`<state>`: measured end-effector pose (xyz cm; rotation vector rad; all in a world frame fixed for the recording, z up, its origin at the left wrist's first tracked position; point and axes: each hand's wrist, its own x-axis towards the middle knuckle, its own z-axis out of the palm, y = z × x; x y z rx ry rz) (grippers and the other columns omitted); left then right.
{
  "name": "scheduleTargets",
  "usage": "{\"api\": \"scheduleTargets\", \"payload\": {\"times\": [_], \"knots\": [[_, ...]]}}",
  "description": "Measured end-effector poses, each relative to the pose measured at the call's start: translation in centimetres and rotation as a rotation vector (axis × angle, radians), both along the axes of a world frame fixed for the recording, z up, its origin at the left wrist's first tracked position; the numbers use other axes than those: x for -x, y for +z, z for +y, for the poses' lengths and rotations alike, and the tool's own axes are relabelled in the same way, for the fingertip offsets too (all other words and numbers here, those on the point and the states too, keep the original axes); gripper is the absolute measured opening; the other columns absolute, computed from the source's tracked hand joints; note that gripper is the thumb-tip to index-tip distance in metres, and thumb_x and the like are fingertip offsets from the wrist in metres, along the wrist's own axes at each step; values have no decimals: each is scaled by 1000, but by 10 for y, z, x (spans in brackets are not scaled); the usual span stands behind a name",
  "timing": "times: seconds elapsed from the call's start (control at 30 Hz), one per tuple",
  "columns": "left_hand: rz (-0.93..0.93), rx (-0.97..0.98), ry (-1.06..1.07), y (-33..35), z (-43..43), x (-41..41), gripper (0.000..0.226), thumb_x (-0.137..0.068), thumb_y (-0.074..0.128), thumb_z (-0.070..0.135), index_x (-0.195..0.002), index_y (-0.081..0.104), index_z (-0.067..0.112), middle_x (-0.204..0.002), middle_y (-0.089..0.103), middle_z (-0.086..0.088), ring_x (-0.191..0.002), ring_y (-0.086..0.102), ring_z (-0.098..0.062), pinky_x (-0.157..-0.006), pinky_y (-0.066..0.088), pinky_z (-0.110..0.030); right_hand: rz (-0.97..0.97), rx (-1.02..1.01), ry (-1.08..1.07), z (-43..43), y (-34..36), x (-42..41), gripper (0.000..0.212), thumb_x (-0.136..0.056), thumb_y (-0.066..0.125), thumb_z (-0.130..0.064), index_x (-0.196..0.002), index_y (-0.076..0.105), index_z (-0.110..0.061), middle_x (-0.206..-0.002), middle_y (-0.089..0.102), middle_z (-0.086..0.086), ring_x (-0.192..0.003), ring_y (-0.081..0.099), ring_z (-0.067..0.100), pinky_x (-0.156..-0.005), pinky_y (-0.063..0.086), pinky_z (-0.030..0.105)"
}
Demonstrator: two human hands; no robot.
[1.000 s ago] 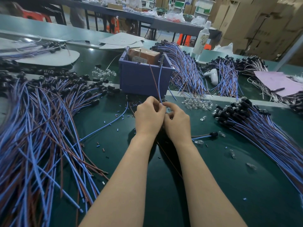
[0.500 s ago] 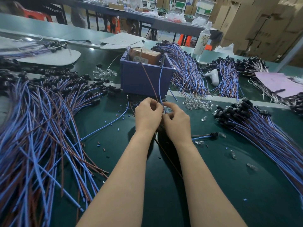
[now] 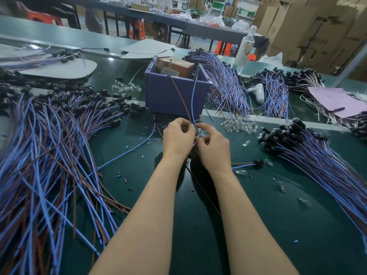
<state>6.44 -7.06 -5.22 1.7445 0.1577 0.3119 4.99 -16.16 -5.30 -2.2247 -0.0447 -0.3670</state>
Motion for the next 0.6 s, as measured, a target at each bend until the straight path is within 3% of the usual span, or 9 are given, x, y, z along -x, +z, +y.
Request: {"api": "scheduleTargets", "payload": {"times": [0.2,0.6], "knots": [[-10,-21,-5,-1,0,-1,7,-90,56,13,-85,61,15,-87,71,-10,-85,68,-27,-84,55,-44,-18,10,6,-1,0,0,36,-85,54,-8,-115,64,-25,-65,54,-7,-74,50,17,-80,45,33],[-12,-40,-8,0,1,-1,7,-91,55,13,-87,61,14,-89,71,-10,-85,68,-26,-84,55,-43,-13,25,12,-1,1,0,36,-85,54,-9,-115,65,-27,-60,52,-13,-73,53,18,-80,48,35]]}}
